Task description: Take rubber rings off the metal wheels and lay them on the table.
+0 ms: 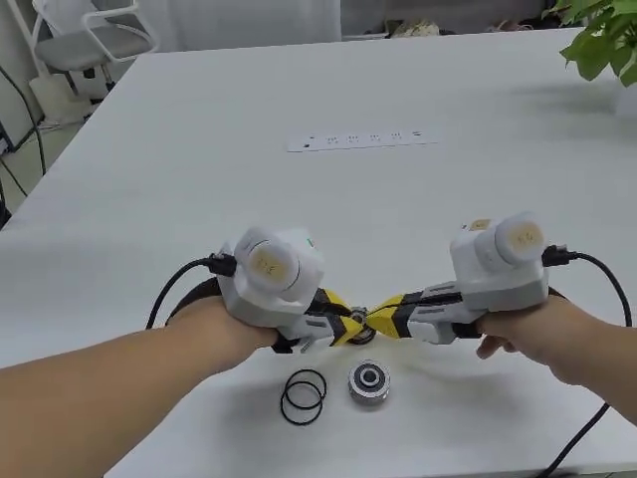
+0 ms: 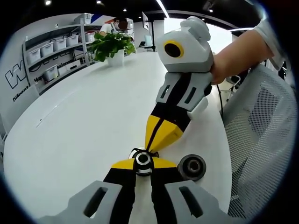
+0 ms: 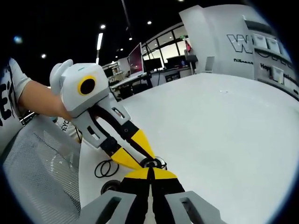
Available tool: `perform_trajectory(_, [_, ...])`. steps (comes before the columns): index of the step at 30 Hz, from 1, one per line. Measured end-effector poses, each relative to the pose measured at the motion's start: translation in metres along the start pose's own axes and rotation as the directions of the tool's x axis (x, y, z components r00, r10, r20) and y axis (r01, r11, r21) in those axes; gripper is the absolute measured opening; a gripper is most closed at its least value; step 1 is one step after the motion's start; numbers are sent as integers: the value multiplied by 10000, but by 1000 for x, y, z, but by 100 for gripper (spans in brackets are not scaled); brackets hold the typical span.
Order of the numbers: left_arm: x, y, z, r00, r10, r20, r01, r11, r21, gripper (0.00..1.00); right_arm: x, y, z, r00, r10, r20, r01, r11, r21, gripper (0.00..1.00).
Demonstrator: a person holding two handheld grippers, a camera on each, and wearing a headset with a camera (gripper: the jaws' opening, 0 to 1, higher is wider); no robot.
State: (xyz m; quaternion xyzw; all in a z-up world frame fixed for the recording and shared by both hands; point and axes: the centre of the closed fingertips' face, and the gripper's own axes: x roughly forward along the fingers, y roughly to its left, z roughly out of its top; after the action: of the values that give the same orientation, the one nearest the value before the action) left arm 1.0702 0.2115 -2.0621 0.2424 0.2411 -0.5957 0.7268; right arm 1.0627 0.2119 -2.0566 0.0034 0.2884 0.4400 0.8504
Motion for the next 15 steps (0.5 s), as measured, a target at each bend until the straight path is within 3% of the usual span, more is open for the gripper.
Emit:
perform_trajectory(4, [0,-1,0,10000,-11,12,11,10000,2,6,0,3,3,9997,142,188,-143,9999,81,0])
perform_trajectory(6, [0,-1,0,10000,2,19,-2,10000,-4,6,3,17,12,9954,782,559,-795,9966,212,0])
perform_trajectory(7, [0,-1,-1,10000,-6,-22,6,10000,-26,6,3,6,15,9980,270,569,-238,9981,-575,0])
perform_trajectory(9, [1,0,-1,10000,-3,2,3,10000,-32,6,2,11,11,9982,471,373,-463,9987,-216,0])
perform_trajectory(15, [2,1,-2,9998,197,-15,-197,9997,-135,7,1,7,9,9992,191,362,-170,9983,-565,0])
